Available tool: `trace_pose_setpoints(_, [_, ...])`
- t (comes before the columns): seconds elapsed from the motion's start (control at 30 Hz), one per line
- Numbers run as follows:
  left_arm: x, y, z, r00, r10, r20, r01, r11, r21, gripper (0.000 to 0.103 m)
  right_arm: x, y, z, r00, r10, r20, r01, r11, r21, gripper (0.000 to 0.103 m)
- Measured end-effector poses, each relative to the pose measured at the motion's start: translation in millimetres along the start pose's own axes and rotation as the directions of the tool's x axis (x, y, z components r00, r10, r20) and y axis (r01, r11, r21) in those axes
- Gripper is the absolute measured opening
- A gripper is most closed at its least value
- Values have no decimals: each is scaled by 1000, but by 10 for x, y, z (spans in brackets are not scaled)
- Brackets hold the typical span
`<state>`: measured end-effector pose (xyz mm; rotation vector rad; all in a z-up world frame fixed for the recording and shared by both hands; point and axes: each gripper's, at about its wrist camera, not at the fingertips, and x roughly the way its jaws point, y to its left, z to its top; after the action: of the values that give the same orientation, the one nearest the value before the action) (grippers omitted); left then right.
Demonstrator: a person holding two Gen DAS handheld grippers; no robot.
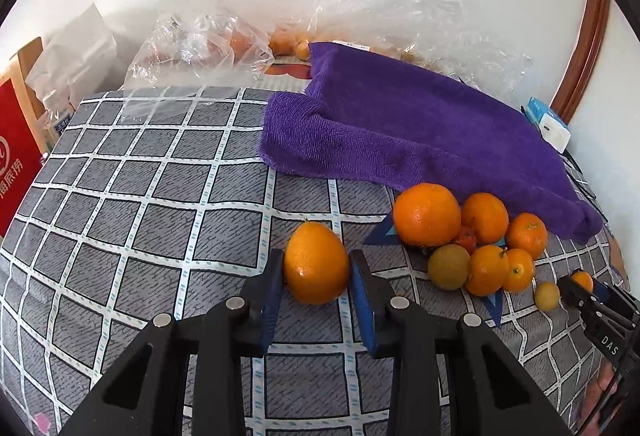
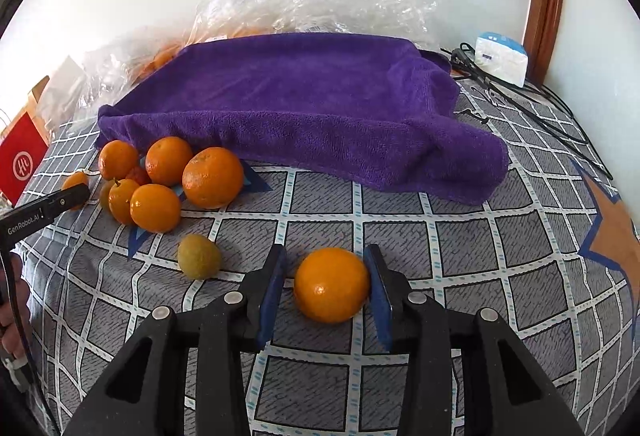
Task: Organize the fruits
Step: 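Lift the left tool's orange toward the purple towel while the right tool carries its orange there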
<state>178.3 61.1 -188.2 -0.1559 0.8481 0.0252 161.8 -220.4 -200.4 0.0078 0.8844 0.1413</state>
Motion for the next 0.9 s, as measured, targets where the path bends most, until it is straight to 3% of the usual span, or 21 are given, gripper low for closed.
trace_pose_setpoints(0.13, [-8, 82, -16, 999, -33, 3, 33, 999, -40, 31, 4, -2, -5, 1000, 12, -5, -12, 1000, -6, 47])
trace_pose_setpoints(0.23, [-13, 108, -30, 997, -73, 6, 73, 996, -50, 42, 13, 64, -19, 1000, 13, -20, -14, 999, -47, 60])
trace_pose_setpoints(0.6, [-13, 71, -31, 998, -65, 7, 65, 997, -41, 42, -30, 21, -50, 1000, -11, -28, 11, 1000, -15, 61])
trace_pose_setpoints(0.67, [-23, 88, -30, 999, -49, 11, 49, 997, -56, 32, -34, 42, -56, 999, -34, -20, 34, 999, -29, 55])
trace_pose_setpoints(0.73, [-33, 129, -33, 998, -63, 17, 64, 995, -80, 31, -53, 56, -70, 999, -41, -8, 41, 999, -35, 38])
trace_pose_setpoints(0.9, [-76, 143, -37, 997, -64, 45, 68, 994, -87, 31, -101, 34, -104, 1000, -31, -7, 31, 999, -20, 33])
